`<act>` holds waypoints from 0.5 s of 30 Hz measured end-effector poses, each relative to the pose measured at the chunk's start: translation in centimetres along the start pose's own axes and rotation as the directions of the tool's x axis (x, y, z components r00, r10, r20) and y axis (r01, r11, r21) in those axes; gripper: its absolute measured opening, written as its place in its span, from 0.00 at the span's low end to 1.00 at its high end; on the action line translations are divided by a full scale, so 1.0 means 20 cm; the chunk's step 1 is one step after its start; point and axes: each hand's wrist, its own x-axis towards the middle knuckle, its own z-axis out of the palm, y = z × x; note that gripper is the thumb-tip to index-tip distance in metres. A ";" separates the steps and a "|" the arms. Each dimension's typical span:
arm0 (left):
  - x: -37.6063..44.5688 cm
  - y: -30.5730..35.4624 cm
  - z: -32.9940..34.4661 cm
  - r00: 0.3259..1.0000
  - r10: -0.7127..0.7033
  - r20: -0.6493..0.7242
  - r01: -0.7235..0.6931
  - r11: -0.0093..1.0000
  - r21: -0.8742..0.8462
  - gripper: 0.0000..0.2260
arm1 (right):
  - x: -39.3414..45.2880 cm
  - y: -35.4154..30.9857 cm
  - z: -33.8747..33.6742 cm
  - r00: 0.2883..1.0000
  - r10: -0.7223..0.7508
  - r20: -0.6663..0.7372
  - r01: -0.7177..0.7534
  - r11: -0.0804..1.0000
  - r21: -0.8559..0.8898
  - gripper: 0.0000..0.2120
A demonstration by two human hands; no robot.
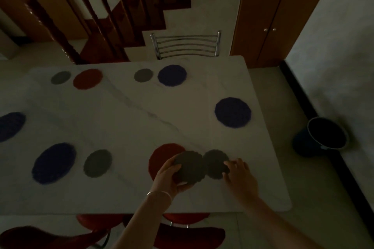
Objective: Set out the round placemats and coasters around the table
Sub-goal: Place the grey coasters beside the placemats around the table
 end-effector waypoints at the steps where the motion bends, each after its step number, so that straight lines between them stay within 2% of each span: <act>1: 0.01 -0.01 0.05 1.000 -0.004 0.010 0.004 1.000 0.000 0.14 | 0.01 0.02 -0.02 0.999 0.002 -0.034 0.000 0.997 0.071 0.19; 4: 0.03 -0.02 0.23 1.000 -0.014 0.007 0.014 0.999 0.032 0.13 | 0.06 0.06 -0.13 0.997 0.001 -0.082 0.031 0.917 0.398 0.15; 7: 0.10 -0.05 0.48 1.000 0.015 0.002 -0.015 0.998 0.058 0.13 | 0.18 0.15 -0.29 0.999 -0.018 0.047 -0.023 0.661 0.750 0.09; 9: 0.16 -0.10 0.67 0.999 0.050 0.003 -0.050 0.997 0.063 0.14 | 0.30 0.25 -0.38 0.991 -0.039 0.126 -0.085 0.539 0.838 0.06; 13: 0.26 -0.24 1.06 0.993 0.119 -0.013 -0.119 0.993 0.002 0.13 | 0.57 0.54 -0.55 0.964 -0.006 0.266 -0.245 0.364 0.898 0.13; 15: 0.29 -0.30 1.24 0.991 0.134 -0.029 -0.134 0.991 0.000 0.13 | 0.66 0.70 -0.66 0.957 0.032 0.288 -0.282 0.334 0.899 0.15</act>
